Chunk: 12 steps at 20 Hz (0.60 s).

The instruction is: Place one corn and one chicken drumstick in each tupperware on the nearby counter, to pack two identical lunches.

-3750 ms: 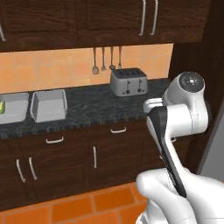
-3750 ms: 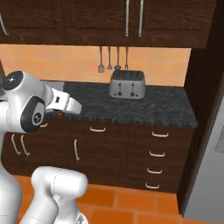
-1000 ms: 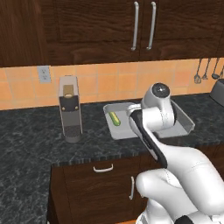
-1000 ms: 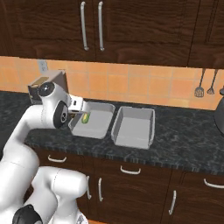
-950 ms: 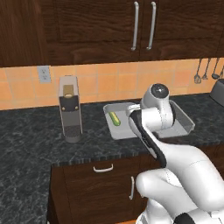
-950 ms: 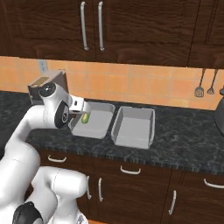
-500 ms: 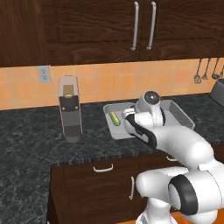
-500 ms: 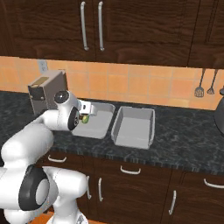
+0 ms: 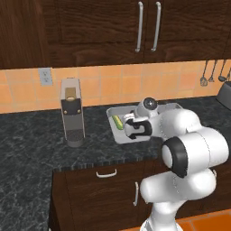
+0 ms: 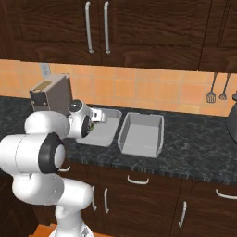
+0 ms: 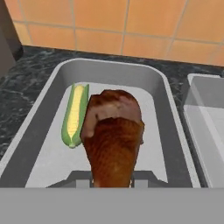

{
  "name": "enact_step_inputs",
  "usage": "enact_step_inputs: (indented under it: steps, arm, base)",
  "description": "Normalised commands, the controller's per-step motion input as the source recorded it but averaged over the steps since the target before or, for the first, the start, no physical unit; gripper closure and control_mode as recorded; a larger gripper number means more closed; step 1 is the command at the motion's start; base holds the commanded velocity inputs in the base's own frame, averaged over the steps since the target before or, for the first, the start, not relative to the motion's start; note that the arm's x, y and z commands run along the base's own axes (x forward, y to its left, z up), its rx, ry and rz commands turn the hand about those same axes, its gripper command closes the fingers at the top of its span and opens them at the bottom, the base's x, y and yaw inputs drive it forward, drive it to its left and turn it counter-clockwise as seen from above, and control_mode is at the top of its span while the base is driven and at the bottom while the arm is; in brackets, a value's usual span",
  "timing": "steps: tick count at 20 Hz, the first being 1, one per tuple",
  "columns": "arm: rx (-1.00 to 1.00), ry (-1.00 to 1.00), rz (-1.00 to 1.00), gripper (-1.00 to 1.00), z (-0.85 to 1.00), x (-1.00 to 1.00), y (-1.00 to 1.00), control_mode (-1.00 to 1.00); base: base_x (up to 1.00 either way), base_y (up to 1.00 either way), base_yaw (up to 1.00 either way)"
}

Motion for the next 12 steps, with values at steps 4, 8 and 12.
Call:
enact_step_inputs:
  steps: [4, 8, 12]
  arm:
    - [0.00, 0.07, 0.00, 1.00, -0.27, 0.44, 0.02, -1.00]
    - [-0.01, 0.04, 0.00, 1.00, -0.35, 0.54, 0.07, -1.00]
    - [-0.02, 0.02, 0.00, -1.00, -0.53, 0.33, 0.10, -1.00]
  base:
    - [0.00, 0.00, 0.00]
    - [0.00, 0.00, 0.00]
    - [0.00, 0.00, 0.00]
